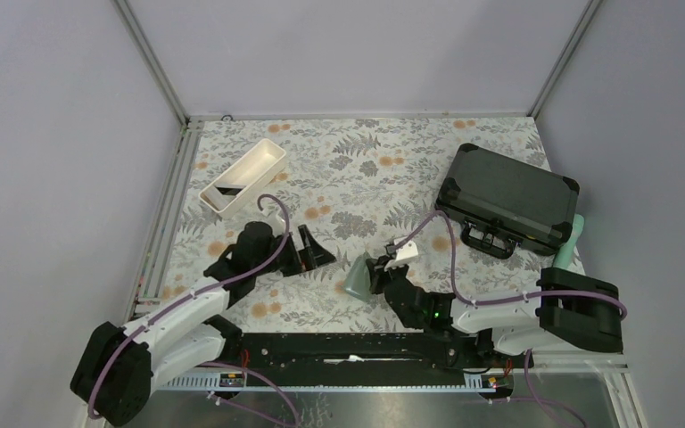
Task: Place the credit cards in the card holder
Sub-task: Open the card holder at the center of the board.
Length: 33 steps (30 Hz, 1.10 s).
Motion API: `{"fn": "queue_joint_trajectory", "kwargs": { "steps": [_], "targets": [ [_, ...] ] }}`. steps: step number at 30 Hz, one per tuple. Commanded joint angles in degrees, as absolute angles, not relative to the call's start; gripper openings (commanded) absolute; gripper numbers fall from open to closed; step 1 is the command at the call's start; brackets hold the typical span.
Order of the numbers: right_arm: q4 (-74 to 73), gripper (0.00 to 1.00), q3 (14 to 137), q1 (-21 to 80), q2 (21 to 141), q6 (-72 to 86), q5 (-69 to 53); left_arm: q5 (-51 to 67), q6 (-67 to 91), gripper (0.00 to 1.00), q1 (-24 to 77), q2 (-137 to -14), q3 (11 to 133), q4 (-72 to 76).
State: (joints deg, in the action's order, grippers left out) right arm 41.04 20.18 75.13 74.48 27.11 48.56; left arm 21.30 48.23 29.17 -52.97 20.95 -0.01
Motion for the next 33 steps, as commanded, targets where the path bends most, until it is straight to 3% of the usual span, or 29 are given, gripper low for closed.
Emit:
{"fn": "queue_joint_trajectory", "kwargs": {
  "steps": [1, 5, 10, 15, 22, 33],
  "targets": [
    [44.06, 0.0, 18.25, 74.8, 70.94, 32.27, 54.58, 16.95, 48.86, 0.96, 33.87, -54.9, 21.22, 8.56],
    [38.66, 0.0, 16.52, 74.9, 68.12, 36.05, 56.31, 12.5, 48.52, 0.92, 36.37, -58.19, 21.8, 8.5],
    [33.26, 0.0, 13.83, 74.91, 63.34, 42.08, 55.77, 11.37, 49.43, 0.8, 38.88, -63.7, 22.5, 11.65],
    [33.98, 0.0, 13.91, 74.87, 57.82, 37.33, 53.85, 12.16, 52.26, 0.77, 40.34, -65.23, 21.82, 18.48],
    [35.72, 0.0, 20.15, 74.88, 49.98, 26.54, 51.58, 14.09, 56.04, 0.85, 40.22, -58.54, 18.35, 30.36],
    [44.77, 0.0, 25.93, 74.94, 45.56, 23.29, 46.22, 15.48, 57.18, 0.98, 39.65, -43.25, 16.82, 30.44]
  ]
}}
